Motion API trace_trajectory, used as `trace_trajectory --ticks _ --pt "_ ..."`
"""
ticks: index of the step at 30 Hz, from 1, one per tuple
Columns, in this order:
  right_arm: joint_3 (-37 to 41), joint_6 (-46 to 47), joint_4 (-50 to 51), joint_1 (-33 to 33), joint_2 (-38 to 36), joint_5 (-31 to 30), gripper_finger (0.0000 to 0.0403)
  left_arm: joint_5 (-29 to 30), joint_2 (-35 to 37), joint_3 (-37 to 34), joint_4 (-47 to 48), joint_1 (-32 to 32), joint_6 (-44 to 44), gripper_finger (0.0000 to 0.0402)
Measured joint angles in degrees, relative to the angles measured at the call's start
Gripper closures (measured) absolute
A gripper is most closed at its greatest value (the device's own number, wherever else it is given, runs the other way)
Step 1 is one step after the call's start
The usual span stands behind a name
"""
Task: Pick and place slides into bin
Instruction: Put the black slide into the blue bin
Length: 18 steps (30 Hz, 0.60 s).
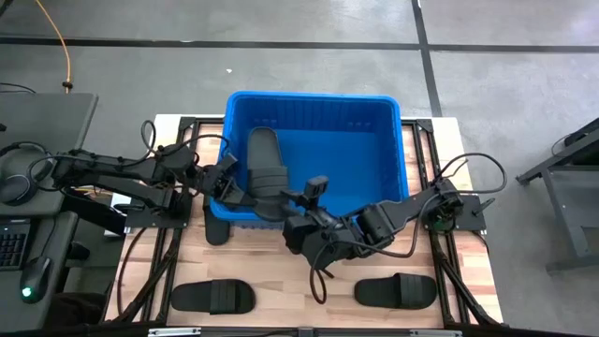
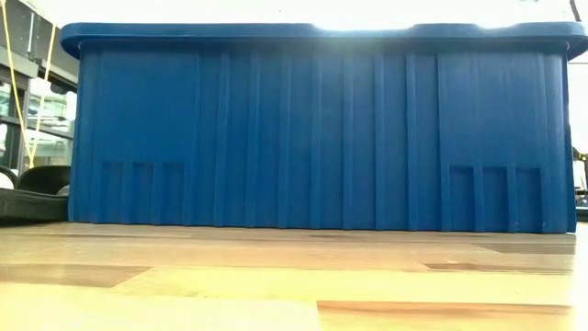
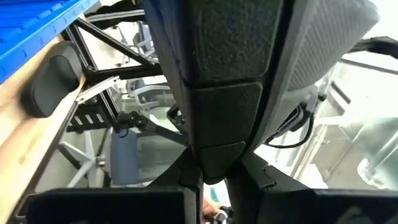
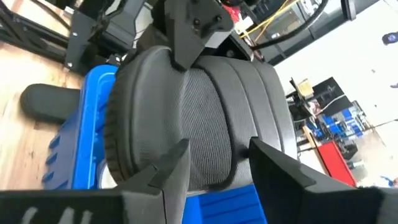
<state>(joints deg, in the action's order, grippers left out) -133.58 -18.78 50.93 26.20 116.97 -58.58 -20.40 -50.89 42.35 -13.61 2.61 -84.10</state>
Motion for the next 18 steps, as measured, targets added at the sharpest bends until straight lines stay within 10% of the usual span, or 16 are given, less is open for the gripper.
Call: trace_trajectory --ticks 12,18 --pt "0.00 0.26 -2.29 -1.82 0.00 -1.00 0.0269 -2.02 -1.12 0.02 0.19 -0.09 0.09 0.0368" --pt "0.00 2.43 -2.29 -2.03 0.00 -1.21 0.0346 -2.38 -1.61 0.02 0.15 -0.07 0.29 0.0368"
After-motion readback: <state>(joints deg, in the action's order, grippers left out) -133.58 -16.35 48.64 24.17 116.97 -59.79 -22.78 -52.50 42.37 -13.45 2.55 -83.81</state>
